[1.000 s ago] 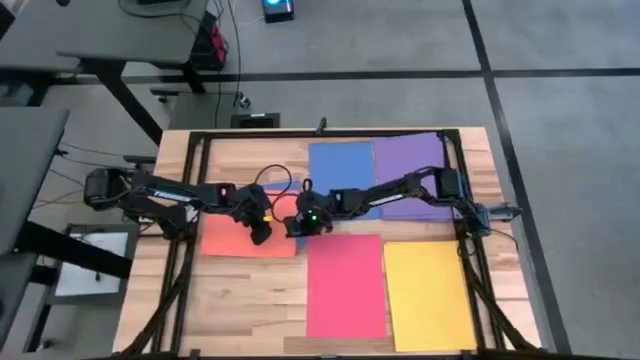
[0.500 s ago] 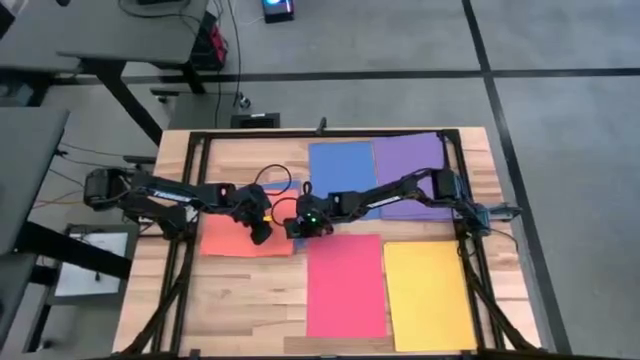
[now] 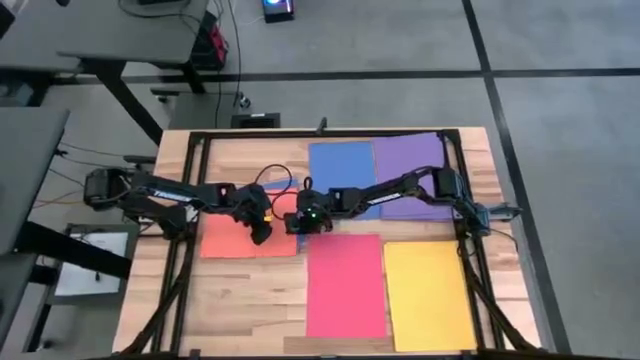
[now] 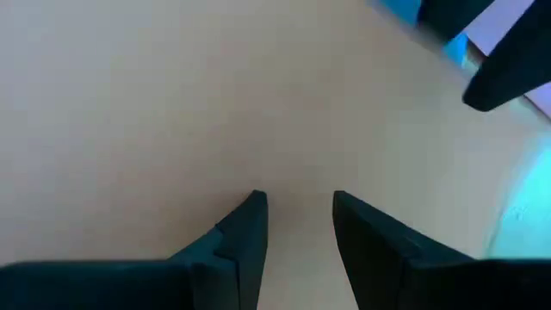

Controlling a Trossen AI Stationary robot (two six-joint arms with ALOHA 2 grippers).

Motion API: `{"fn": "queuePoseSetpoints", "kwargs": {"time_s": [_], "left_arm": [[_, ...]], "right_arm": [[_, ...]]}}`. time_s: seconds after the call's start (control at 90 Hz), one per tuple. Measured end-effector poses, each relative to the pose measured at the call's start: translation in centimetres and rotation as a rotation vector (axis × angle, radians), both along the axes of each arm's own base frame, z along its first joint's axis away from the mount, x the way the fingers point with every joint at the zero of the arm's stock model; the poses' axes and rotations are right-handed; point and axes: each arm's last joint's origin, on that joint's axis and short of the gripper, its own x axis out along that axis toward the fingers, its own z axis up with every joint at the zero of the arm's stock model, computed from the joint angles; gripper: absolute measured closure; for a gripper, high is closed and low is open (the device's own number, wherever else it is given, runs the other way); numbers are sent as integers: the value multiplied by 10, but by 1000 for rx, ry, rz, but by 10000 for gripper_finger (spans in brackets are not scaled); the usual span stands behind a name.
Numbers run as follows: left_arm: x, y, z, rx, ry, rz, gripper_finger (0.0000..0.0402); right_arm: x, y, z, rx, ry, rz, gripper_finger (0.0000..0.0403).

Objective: Organize paper
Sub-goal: Put the orange paper into the bottom left of the table

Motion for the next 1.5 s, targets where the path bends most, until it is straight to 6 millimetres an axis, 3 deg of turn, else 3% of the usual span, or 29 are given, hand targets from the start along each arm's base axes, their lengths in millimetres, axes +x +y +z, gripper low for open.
{"fn": "queuePoseSetpoints", "kwargs": {"time_s": [0.733,1.178,1.344,1.5], "left_arm": [[2,0,1,3,-26,0,283],[2,0,1,-4,-21,8,283],[2,0,1,-4,-26,10,283],[5,1,4,-16,-51,19,283]], "right_arm": [[3,3,1,-74,-28,-92,207],[10,5,3,18,-101,-98,208],[9,8,-1,25,-79,-100,237],[7,8,-3,-23,-55,-87,302]]}}
